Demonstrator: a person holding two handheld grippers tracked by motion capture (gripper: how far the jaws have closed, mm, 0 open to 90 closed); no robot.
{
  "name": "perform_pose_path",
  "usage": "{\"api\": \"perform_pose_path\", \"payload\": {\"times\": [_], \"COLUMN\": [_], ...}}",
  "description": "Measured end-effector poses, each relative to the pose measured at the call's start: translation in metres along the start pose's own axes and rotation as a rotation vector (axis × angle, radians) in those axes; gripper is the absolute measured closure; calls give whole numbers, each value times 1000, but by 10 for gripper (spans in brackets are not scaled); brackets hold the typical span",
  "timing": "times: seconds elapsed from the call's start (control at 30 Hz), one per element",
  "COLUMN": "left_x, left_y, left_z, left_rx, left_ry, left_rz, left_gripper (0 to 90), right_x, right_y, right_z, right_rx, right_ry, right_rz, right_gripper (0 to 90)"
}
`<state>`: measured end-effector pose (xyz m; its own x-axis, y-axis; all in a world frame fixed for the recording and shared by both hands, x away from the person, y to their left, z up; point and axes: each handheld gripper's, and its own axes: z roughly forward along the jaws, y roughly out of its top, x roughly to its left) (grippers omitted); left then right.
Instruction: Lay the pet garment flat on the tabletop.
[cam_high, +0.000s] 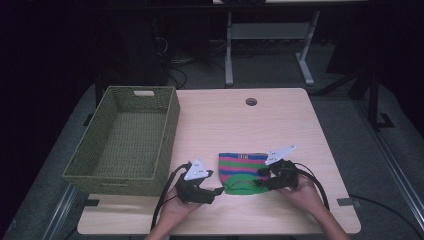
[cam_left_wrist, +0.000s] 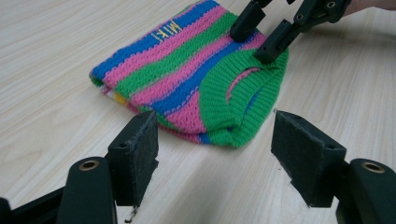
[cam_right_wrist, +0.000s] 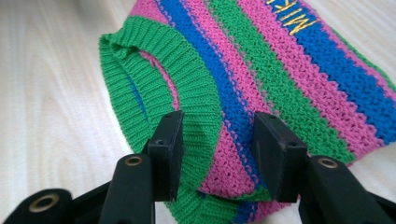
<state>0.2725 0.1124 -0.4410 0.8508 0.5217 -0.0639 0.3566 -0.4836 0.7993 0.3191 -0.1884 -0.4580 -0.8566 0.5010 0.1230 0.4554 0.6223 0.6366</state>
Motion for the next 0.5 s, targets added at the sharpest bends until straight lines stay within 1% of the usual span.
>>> {"api": "perform_pose_path", "payload": {"times": [0.03, 0.07, 0.1, 0.13, 0.17, 0.2, 0.23, 0.27, 0.3, 0.33, 0.4, 0.43, 0.47, 0.5], "left_x": [0, -2, -3, -2, -3, -3, -2, -1, -1, 0, 1, 2, 3, 3], "left_y": [0, 3, 5, 6, 7, 8, 9, 9, 10, 10, 11, 11, 11, 11], "left_z": [0, 4, 5, 7, 9, 11, 12, 13, 15, 16, 18, 19, 21, 22], "left_rx": [0, 5, 11, 19, 16, 19, 21, 27, 33, 45, 53, 71, 77, 83], "left_ry": [0, -10, -9, -12, -13, -13, -13, -18, -24, -30, -42, -49, -60, -67], "left_rz": [0, 8, 17, 32, 28, 36, 42, 46, 43, 57, 67, 76, 74, 63], "left_gripper": [326, 334, 335, 339, 348, 362, 378, 387, 398, 404, 432, 440, 449, 456], "right_x": [0, 3, 4, 5, 7, 7, 7, 8, 8, 9, 11, 12, 13, 13], "right_y": [0, 0, 0, 1, 1, 2, 2, 3, 2, 3, 2, 1, 0, -1], "right_z": [0, 0, 0, 0, 0, 0, -2, -4, -6, -10, -13, -16, -17, -17], "right_rx": [0, 9, 10, 12, 21, 22, 21, 13, -4, -11, -19, -25, -21, -20], "right_ry": [0, 6, 12, 10, 13, 12, 16, 21, 25, 21, 19, 27, 22, 22], "right_rz": [0, -4, -3, -17, -19, -25, -26, -16, -19, -33, -62, -67, -87, -98], "right_gripper": [531, 525, 525, 525, 519, 506, 489, 483, 477, 476, 485, 498, 504, 517]}}
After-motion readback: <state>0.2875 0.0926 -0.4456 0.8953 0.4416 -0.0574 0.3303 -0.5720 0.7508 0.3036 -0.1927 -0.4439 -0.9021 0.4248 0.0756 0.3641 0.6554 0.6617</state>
